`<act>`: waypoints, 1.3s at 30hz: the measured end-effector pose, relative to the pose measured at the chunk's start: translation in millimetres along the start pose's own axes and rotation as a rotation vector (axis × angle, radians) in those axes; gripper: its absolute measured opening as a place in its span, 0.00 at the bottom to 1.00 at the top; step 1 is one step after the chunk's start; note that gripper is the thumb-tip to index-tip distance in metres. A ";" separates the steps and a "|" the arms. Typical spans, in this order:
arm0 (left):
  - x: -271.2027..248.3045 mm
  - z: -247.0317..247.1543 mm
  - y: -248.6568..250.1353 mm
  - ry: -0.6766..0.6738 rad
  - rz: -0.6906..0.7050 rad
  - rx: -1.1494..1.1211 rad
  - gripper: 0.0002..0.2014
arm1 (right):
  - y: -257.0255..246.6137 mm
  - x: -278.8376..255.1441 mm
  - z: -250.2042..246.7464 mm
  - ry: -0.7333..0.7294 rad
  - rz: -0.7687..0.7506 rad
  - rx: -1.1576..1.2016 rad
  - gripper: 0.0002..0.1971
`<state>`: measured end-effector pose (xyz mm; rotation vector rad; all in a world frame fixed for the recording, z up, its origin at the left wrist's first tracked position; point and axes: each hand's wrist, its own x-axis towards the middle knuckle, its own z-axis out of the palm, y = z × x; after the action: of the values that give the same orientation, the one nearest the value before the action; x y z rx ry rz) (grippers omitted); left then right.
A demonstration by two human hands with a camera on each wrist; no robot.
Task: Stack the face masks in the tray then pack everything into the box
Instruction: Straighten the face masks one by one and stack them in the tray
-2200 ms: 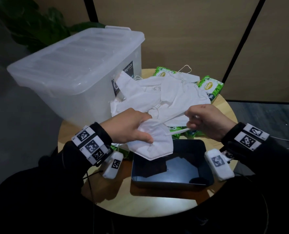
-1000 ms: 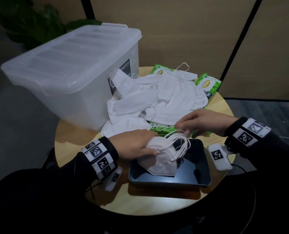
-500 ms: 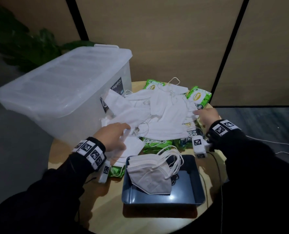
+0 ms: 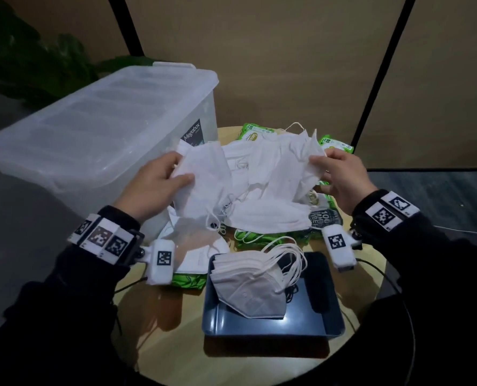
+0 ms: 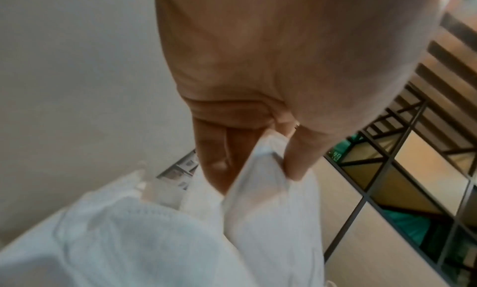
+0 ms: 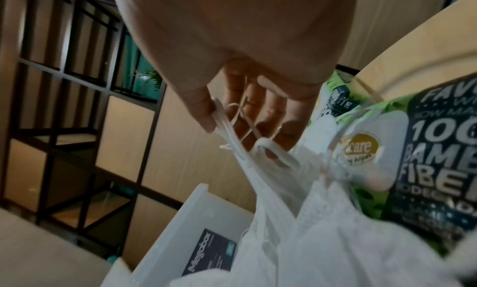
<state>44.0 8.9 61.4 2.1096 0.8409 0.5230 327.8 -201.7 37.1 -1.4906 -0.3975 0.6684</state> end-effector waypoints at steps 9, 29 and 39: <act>-14.4 14.3 14.6 0.122 -0.089 -0.398 0.14 | -6.2 -31.6 31.1 -0.111 -0.227 0.143 0.11; -24.4 17.4 21.0 0.102 -0.167 -0.239 0.24 | 10.5 -53.9 79.9 -0.174 -0.352 -0.002 0.05; -30.1 14.9 41.7 0.106 -0.081 -0.930 0.16 | 15.1 -46.7 78.0 -0.106 -0.179 -0.004 0.03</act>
<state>48.4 -40.0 83.0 1.1983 0.5666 0.7962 240.9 -171.1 34.7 -1.4077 -0.6065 0.6057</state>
